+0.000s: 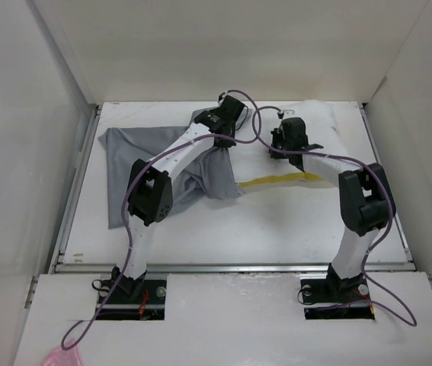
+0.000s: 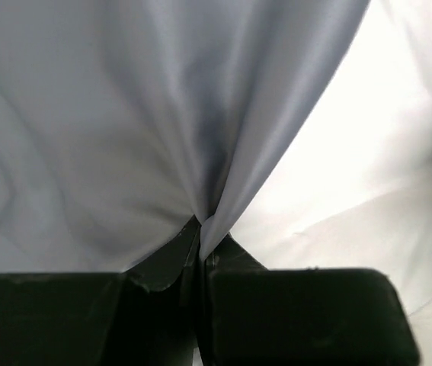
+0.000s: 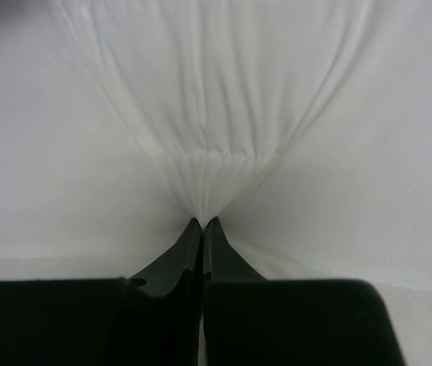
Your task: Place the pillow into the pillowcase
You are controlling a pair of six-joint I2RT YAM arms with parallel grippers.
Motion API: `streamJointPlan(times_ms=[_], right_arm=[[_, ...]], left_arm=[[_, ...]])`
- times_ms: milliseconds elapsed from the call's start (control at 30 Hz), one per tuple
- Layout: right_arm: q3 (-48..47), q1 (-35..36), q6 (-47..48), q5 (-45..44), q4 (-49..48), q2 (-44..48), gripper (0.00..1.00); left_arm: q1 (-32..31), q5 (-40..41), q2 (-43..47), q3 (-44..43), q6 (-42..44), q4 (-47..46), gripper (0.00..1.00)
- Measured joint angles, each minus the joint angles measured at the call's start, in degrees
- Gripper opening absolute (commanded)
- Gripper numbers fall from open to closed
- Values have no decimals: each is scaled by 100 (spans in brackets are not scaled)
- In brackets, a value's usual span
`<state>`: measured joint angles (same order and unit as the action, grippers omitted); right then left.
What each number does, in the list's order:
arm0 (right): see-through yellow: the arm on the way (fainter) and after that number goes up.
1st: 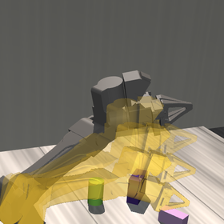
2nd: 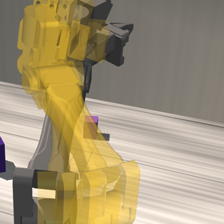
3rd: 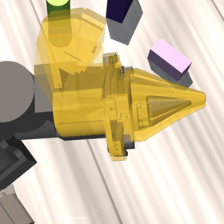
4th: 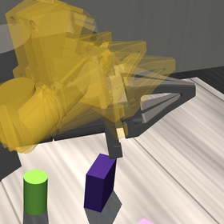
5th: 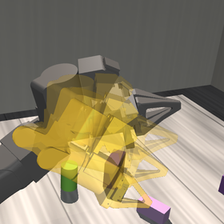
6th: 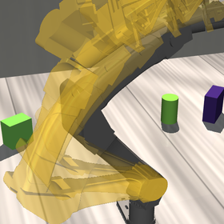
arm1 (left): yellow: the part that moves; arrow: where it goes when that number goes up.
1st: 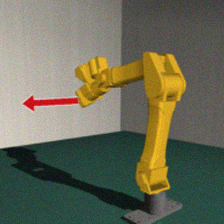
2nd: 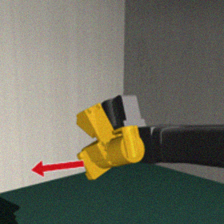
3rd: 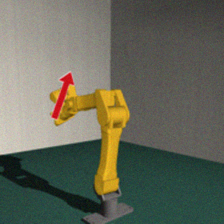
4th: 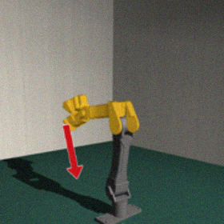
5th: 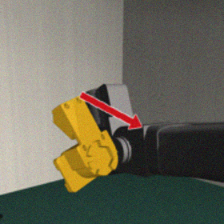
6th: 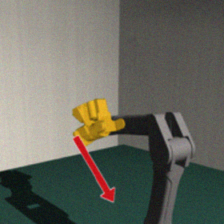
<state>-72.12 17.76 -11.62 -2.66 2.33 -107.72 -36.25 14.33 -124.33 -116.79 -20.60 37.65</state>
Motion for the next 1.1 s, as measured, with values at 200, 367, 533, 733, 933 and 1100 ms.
streamJointPlan(times_ms=[200, 367, 533, 733, 933, 1100], right_arm=[[1097, 7, -520, 894, -671, 951, 0], [1692, 426, -1261, 894, -1255, 1611, 0], [2229, 951, -2164, -129, -1690, 2205, 0], [2697, 1276, -3128, -1685, -1670, 2653, 0], [2754, 1523, -3357, -2345, -1823, 2378, 28], [2555, 1690, -2855, -2476, -1788, 2184, 100]], left_arm=[[-278, -472, 31, -260, 219, 57, 0], [-621, -765, 94, -297, 302, 57, 0], [-848, -782, 282, -11, 103, 46, 0], [-1034, -837, 1572, 1788, -407, -518, 61], [-1154, -881, 2568, 2833, -883, -743, 100], [-1172, -623, 3373, 3759, -1397, -772, 100]])
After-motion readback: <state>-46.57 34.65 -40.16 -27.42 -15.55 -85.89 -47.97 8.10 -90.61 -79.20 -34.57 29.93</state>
